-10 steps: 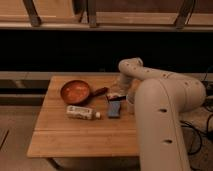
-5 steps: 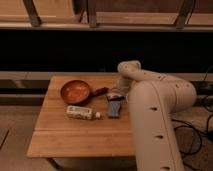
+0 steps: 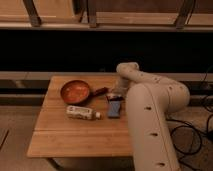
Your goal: Place the eraser on the white sponge
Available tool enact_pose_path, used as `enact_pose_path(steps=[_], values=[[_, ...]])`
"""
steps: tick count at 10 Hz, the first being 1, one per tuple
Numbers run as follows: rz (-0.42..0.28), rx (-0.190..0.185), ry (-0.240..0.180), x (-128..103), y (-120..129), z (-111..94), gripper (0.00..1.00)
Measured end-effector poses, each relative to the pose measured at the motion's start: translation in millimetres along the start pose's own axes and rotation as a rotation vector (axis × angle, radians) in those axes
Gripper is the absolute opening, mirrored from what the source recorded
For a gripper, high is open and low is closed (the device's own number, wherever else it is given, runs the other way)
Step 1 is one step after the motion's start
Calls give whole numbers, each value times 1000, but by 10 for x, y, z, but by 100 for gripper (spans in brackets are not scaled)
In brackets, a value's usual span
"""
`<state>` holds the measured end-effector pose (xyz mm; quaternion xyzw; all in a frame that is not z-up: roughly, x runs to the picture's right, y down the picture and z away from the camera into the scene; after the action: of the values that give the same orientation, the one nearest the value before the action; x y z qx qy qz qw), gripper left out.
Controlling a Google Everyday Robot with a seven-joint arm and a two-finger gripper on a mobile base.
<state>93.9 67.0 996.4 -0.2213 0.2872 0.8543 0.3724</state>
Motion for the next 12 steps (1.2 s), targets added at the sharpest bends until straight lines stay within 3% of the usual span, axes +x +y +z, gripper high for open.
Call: enact_pose_path(steps=[6,10,12], values=[[-11,-78,-16,-122,113,-153,1],[-36,-186,-49,-157,328,-482,0],[-93,-227,-49,-17,450,-657,0]])
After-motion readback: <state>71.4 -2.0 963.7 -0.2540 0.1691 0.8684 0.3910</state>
